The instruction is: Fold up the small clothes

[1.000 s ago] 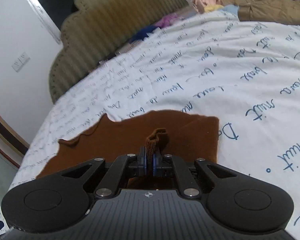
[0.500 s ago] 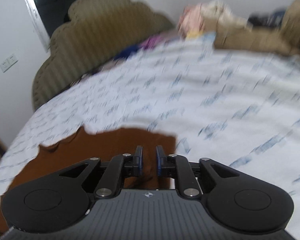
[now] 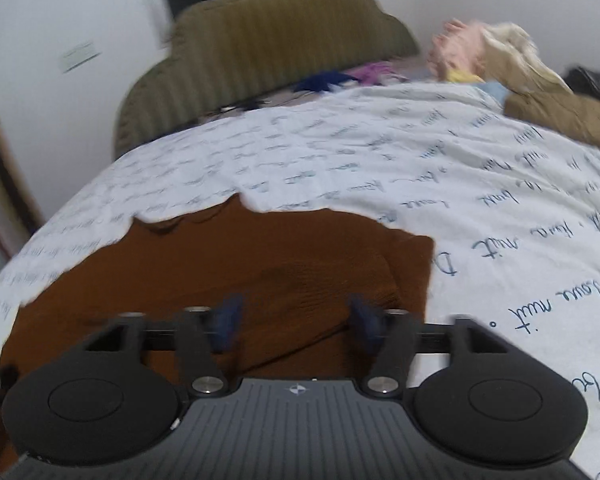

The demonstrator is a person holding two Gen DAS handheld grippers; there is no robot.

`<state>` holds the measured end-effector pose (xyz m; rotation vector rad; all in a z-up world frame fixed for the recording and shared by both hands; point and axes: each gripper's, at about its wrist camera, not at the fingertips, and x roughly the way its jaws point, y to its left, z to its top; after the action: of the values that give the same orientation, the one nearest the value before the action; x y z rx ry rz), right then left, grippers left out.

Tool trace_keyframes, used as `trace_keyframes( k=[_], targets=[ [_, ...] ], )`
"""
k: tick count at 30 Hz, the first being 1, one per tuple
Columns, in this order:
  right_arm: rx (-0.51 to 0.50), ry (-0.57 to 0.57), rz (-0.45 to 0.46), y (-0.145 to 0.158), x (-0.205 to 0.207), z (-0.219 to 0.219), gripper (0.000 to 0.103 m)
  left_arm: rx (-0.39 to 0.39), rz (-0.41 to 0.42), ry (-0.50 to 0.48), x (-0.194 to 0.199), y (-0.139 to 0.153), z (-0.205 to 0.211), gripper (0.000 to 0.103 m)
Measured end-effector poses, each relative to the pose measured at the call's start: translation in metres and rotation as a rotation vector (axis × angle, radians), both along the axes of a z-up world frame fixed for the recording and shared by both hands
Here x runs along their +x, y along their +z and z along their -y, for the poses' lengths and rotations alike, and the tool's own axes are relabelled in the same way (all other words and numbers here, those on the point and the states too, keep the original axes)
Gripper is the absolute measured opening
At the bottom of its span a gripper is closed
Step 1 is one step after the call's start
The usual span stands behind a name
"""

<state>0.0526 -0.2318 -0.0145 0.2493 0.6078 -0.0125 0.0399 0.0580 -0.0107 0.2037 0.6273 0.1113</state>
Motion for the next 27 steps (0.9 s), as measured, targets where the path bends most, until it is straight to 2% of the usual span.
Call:
trace_keyframes(
  k=[1, 3, 5, 9, 12, 16, 18, 22, 23, 24, 25, 26, 27],
  targets=[
    [-0.019, 0.022, -0.036, -0.004, -0.001, -0.002, 0.077, 0.017, -0.016, 0.004, -0.002, -0.003, 0.001, 0.103],
    [-0.077, 0.004, -0.089, -0.015, -0.007, -0.004, 0.073, 0.004, -0.035, -0.008, -0.013, -0.007, -0.003, 0.103],
    [-0.092, -0.022, -0.056, -0.015, -0.030, 0.001, 0.073, -0.040, -0.046, -0.034, -0.028, -0.008, -0.013, 0.103],
    [0.064, -0.013, -0.005, -0.012, -0.087, 0.028, 0.079, -0.174, -0.098, -0.089, -0.049, -0.013, -0.040, 0.103],
    [0.130, -0.032, -0.044, -0.018, -0.119, 0.049, 0.082, -0.308, -0.150, -0.123, -0.057, -0.021, -0.060, 0.103],
    [0.187, 0.013, -0.072, -0.026, -0.158, 0.061, 0.083, -0.320, -0.141, -0.191, -0.072, -0.023, -0.063, 0.103],
    [0.216, 0.076, -0.062, -0.028, -0.171, 0.058, 0.082, -0.330, -0.139, -0.230, -0.078, -0.024, -0.062, 0.103],
    [0.249, 0.131, -0.051, -0.036, -0.185, 0.045, 0.068, -0.377, -0.128, -0.298, -0.085, -0.025, -0.059, 0.102],
    [0.250, 0.131, -0.051, -0.036, -0.185, 0.043, 0.056, -0.387, -0.125, -0.307, -0.086, -0.025, -0.058, 0.100],
    [0.254, 0.126, -0.052, -0.035, -0.183, 0.041, 0.046, -0.383, -0.120, -0.307, -0.087, -0.025, -0.057, 0.084],
    [0.273, 0.120, -0.058, -0.035, -0.181, 0.042, 0.023, -0.360, -0.116, -0.301, -0.087, -0.024, -0.055, 0.059],
    [0.299, 0.116, -0.066, -0.037, -0.180, 0.044, 0.014, -0.334, -0.113, -0.289, -0.087, -0.022, -0.054, 0.045],
    [0.321, 0.113, -0.067, -0.039, -0.178, 0.045, 0.014, -0.337, -0.123, -0.285, -0.085, -0.020, -0.055, 0.023]
  ],
)
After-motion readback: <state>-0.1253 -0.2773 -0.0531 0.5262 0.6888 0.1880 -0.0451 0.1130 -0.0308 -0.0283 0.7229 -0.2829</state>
